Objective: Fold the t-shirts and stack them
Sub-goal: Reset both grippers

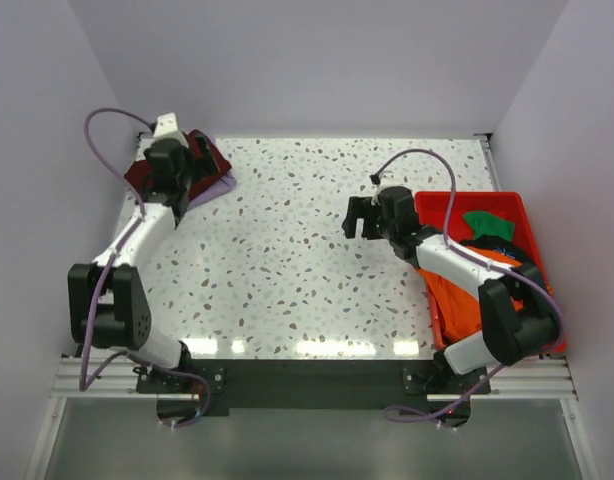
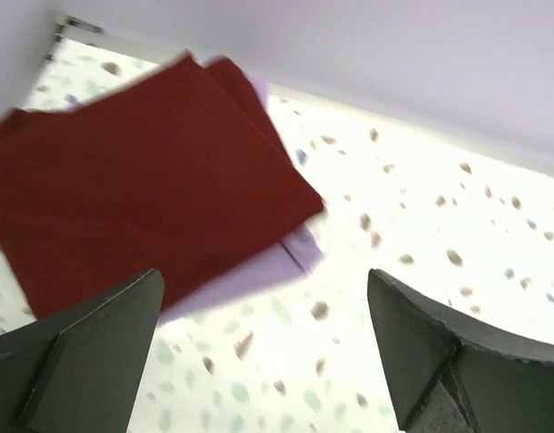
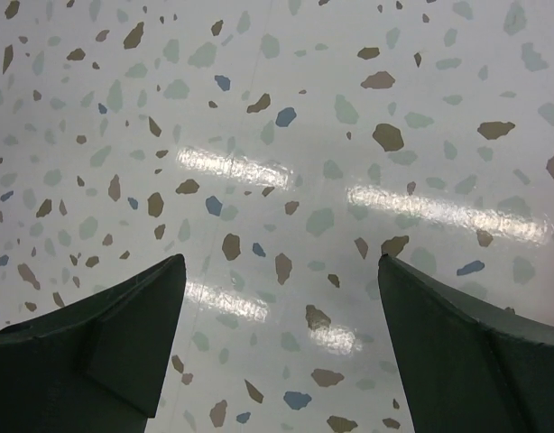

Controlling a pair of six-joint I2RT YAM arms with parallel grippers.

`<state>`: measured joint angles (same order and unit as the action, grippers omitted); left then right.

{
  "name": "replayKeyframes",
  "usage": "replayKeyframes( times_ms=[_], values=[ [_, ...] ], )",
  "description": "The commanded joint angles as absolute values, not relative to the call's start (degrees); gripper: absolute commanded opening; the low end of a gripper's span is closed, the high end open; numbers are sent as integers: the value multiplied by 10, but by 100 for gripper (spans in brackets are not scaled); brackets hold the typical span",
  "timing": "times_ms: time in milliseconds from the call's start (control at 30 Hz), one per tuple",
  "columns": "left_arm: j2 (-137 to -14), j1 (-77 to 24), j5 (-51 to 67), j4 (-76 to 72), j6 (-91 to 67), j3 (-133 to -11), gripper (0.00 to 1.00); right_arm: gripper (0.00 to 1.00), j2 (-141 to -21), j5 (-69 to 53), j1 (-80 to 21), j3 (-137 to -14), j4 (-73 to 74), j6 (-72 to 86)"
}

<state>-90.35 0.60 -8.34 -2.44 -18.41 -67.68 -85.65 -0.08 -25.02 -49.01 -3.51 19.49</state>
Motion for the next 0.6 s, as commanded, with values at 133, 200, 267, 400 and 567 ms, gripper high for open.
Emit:
replayKeyframes(
  times_ms=[133,200,267,400,567],
  values=[
    [-717,-155,-252,-229,-198,-381,100,91,-765,72,-250,-440,-59,195],
    [-694,-218,-279,-256,-199,-340,100,91,-748,87,-250,-429,-61,196],
    [-673,-261,-326,-265,-194,-297,100,91,-723,98,-250,-413,-62,197],
    [-651,-323,-360,-227,-205,-287,100,91,-682,131,-250,-388,-62,195],
    [-636,-328,-337,-212,-213,-290,100,91,-643,158,-250,-377,-38,190]
  ],
)
